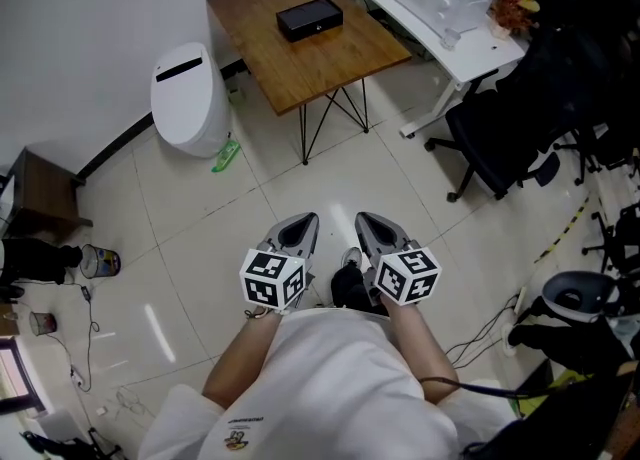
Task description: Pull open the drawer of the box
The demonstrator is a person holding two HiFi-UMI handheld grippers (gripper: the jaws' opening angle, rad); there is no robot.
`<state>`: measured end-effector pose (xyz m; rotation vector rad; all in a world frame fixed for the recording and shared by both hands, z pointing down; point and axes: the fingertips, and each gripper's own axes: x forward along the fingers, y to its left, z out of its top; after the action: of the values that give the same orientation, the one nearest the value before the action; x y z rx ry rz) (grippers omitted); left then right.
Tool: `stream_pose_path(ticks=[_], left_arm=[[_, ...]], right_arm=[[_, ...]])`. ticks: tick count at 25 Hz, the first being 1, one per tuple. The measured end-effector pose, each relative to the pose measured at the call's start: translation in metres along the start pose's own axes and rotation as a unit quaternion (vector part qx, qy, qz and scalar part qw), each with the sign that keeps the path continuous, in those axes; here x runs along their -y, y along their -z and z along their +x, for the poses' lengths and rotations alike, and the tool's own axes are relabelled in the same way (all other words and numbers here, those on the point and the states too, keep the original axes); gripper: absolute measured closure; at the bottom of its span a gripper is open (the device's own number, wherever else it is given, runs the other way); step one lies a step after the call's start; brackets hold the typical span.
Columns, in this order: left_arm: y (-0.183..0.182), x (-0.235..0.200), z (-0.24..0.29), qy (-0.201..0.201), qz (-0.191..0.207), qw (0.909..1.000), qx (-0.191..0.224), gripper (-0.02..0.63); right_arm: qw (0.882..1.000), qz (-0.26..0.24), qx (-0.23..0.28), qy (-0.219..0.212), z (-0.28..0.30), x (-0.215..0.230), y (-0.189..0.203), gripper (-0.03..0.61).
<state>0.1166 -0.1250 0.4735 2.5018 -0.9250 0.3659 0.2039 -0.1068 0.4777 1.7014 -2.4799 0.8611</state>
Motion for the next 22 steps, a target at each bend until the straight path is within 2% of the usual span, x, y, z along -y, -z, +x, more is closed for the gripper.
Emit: stream_pose_path(ticks=[6, 12, 22], left_arm=[[-0.022, 0.001, 0.043, -0.003, 0.008, 1.0, 0.001, 0.611], [-0.038, -0.006, 0.074, -0.007, 0.011, 0.9999, -0.004, 0.611], [-0.066, -0.014, 0.116, -0.022, -0.009, 0.9997, 0.008, 0.611]], right_arm=[[1.0, 0.016, 0.011, 0.007, 0.011, 0.044, -0.023, 0.591], [0.998, 0.031, 0.038, 0.034, 0.019, 0.085, -0.048, 0.591], [0.998, 0.029, 0.042, 0.026, 0.038, 0.132, -0.083, 0.591]])
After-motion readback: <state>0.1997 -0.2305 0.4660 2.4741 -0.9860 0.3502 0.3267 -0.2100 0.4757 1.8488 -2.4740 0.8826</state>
